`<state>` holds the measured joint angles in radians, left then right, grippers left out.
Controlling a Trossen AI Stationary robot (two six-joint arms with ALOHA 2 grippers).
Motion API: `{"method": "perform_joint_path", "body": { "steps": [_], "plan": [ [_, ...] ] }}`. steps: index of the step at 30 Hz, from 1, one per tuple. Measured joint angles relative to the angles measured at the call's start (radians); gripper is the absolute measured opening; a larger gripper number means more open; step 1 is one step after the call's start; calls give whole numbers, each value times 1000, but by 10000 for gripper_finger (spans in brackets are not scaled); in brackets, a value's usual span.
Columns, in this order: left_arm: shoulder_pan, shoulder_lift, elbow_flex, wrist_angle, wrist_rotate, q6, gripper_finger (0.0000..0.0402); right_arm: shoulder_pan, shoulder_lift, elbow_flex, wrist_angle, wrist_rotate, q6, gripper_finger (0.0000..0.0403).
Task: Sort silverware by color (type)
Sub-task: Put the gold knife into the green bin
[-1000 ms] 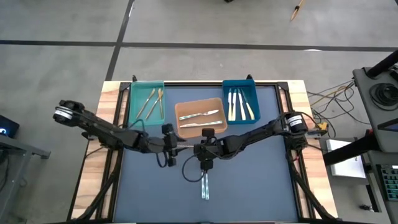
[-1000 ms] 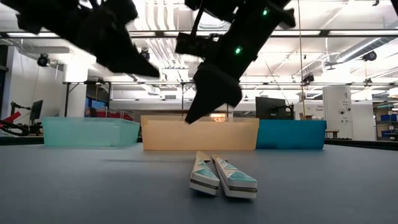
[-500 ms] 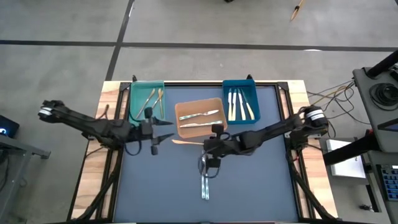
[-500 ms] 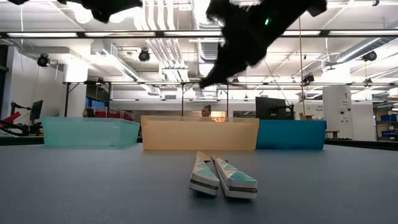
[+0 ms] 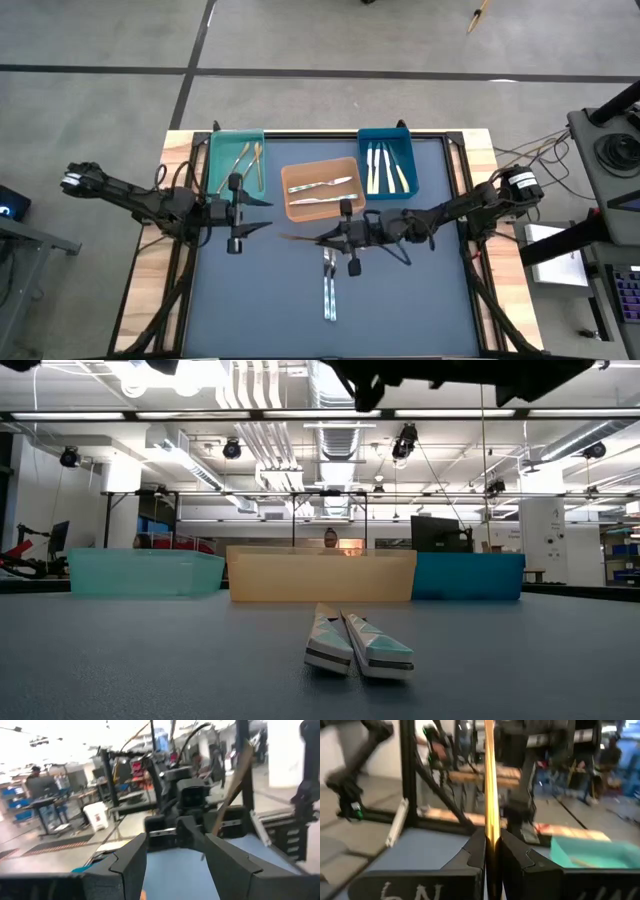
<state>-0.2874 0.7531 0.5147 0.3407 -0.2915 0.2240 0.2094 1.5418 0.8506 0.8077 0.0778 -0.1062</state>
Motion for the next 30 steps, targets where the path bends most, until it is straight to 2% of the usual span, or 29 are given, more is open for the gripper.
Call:
{"method": "perform_joint_path", "body": {
  "steps": [3, 8, 14, 25, 30],
  "plan": [
    [0, 39, -48, 155, 53, -1, 178, -10, 20, 13, 71, -56, 9, 20],
    [0, 152, -110, 472, 128, 0, 178, -30, 45, 66, 96, -145, 92, 20],
    [0, 317, -121, 742, 204, -1, 178, -37, 68, 121, 89, -172, 141, 20],
    [0, 517, 8, 826, 240, -3, 178, -37, 80, 143, 89, -191, 131, 20],
    [0, 570, 55, 839, 308, -4, 178, -40, 93, 143, 95, -191, 130, 20]
  ]
}}
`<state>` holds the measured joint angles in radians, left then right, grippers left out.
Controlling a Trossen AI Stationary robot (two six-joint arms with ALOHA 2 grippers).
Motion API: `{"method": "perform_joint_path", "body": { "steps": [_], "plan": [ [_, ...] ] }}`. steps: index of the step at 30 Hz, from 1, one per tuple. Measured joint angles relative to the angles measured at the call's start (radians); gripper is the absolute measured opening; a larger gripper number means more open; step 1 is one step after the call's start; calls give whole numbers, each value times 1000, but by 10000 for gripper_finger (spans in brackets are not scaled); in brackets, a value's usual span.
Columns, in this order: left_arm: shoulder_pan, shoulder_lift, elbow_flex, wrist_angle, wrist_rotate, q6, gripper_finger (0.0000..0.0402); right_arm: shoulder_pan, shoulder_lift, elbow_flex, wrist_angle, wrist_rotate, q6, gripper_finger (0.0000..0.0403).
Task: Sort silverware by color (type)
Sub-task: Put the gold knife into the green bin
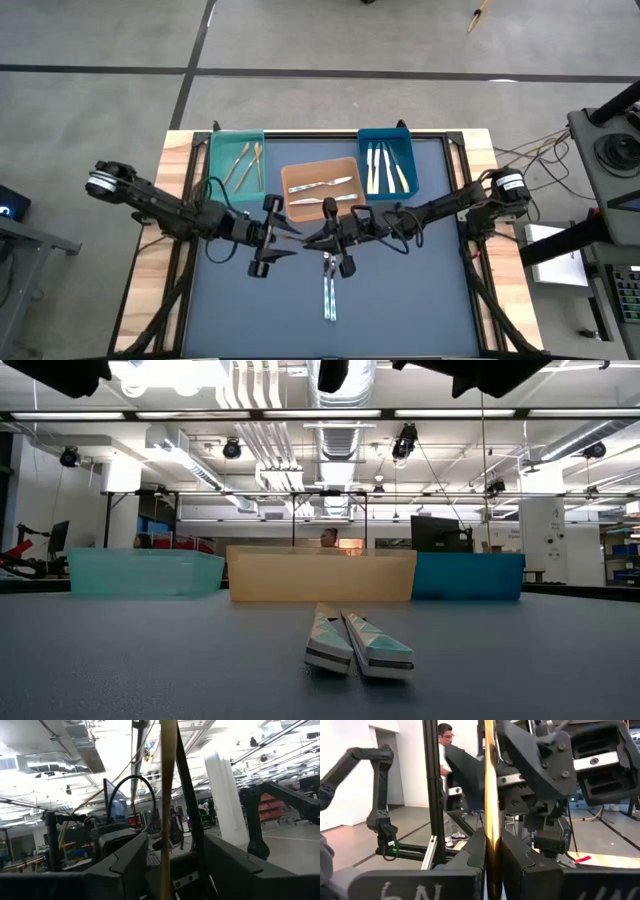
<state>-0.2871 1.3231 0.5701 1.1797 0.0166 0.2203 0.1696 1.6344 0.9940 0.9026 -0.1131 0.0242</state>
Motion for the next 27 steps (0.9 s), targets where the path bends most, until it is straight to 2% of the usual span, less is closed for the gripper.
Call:
{"method": "perform_joint_path", "body": {
  "steps": [6, 9, 13, 15, 22, 27],
  "plan": [
    [0, 26, 19, 7, 1, 0, 141, 0, 4, 0, 4, 0, -2, 20],
    [0, 29, 19, 7, 1, 0, 99, 0, 4, 0, 4, 0, -11, 20],
    [1, 29, 19, 8, -2, -1, 21, 0, 4, 0, 5, -2, -21, 20],
    [1, 28, 18, 8, -5, -7, 10, 0, 4, 0, 5, -2, -22, 25],
    [1, 23, 17, 1, -19, -48, 4, 0, 4, 0, -4, 36, 2, 118],
    [0, -19, 17, -76, -121, -56, 3, 0, -3, 0, -40, 44, -9, 177]
  ]
}}
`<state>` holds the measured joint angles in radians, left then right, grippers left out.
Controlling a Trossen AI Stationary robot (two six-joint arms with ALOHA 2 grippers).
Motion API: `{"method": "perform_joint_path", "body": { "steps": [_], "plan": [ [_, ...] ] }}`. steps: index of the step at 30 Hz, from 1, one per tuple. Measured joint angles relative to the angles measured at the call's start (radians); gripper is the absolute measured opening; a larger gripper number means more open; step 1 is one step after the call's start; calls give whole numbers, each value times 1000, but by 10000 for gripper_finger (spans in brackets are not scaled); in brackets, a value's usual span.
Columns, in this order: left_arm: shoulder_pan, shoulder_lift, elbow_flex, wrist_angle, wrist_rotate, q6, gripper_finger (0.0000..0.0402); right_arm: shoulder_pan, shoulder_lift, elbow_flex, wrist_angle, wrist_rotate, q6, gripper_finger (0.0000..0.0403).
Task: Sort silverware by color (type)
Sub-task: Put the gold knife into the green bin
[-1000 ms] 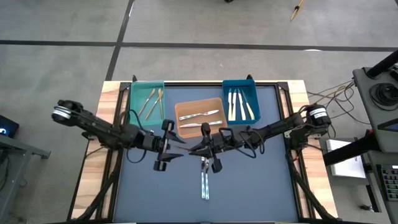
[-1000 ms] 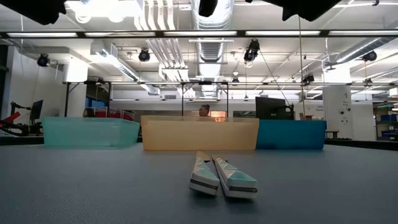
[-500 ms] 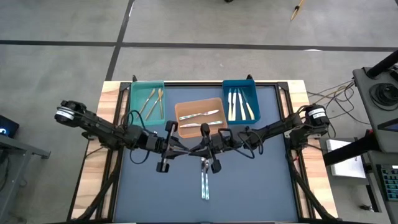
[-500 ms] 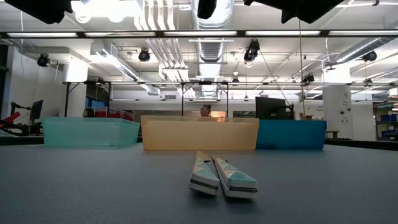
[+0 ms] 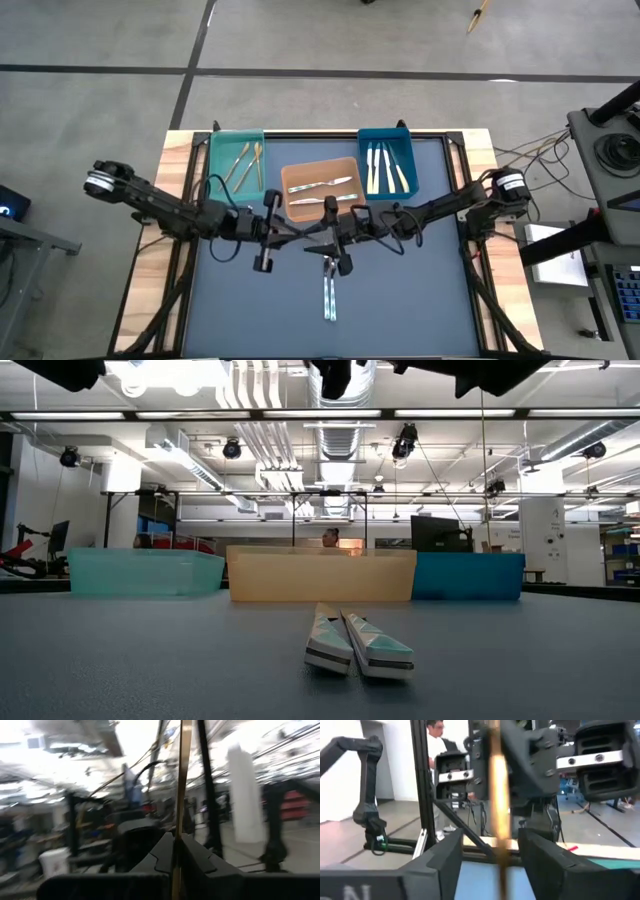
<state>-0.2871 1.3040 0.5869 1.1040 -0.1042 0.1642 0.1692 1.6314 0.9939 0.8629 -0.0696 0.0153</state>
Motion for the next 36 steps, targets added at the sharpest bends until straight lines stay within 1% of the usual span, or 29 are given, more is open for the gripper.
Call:
{"method": "perform_joint_path", "body": {
  "steps": [3, 6, 9, 12, 15, 17, 19, 22, 26, 30, 33, 36],
  "plan": [
    [1, -53, 0, -89, -71, -8, 2, 0, -27, 0, -68, 47, -2, 197],
    [2, -121, 0, -205, -169, -16, 2, 0, -61, 0, -158, 130, -8, 207],
    [8, -192, 0, -330, -281, -21, 1, 0, -97, 0, -257, 220, -13, 208],
    [24, -266, 0, -458, -392, -40, 1, 0, -137, 0, -360, 334, -7, 207],
    [61, -334, 0, -612, -494, -87, 1, 0, -170, 0, -468, 442, 10, 205],
    [99, -379, 0, -717, -535, -129, 1, 0, -189, 0, -528, 488, 11, 205],
    [153, -417, 0, -811, -538, -185, 1, -1, -207, 0, -564, 510, 11, 205],
    [254, -454, 34, -1014, -538, -271, 0, -4, -227, 0, -610, 534, 10, 205],
    [400, -451, 149, -1346, -524, -391, 0, -27, -255, 0, -696, 551, 13, 205],
    [527, -410, 269, -1626, -514, -437, 0, -57, -273, 0, -776, 553, 26, 205],
    [595, -381, 336, -1759, -514, -444, 0, -80, -275, 0, -830, 552, 17, 205],
    [651, -355, 379, -1844, -508, -446, 0, -106, -281, 0, -881, 552, 11, 205]
  ]
}}
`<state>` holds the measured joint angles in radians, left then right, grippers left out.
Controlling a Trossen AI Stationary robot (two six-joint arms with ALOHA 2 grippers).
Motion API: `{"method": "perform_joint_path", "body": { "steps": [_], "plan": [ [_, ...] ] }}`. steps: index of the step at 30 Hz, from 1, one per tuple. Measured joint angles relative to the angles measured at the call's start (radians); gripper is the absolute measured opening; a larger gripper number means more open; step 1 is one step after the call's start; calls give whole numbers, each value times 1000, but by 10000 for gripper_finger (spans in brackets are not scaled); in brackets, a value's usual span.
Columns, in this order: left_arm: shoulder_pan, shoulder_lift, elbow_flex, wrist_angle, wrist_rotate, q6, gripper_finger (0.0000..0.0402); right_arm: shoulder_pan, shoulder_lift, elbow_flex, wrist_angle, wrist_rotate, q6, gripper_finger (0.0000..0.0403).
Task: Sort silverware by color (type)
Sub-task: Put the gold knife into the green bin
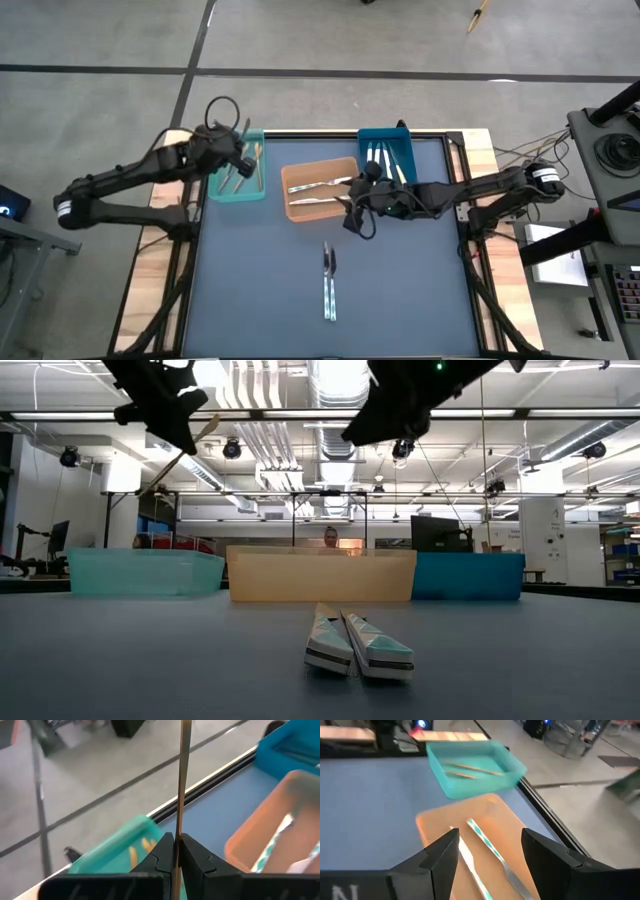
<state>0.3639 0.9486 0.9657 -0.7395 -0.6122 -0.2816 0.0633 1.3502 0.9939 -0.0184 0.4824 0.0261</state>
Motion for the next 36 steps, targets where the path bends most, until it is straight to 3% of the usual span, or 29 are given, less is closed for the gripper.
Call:
{"method": "perform_joint_path", "body": {
  "steps": [9, 28, 36],
  "plan": [
    [167, 87, 16, -54, 186, -5, 0, -34, -6, 0, -136, -1, 0, 205],
    [410, 319, 17, -85, 244, 52, 0, -44, -13, 0, -141, -2, -102, 205],
    [492, 404, 18, -103, 314, 74, 0, -45, -14, 0, -118, -2, -143, 205]
  ]
}}
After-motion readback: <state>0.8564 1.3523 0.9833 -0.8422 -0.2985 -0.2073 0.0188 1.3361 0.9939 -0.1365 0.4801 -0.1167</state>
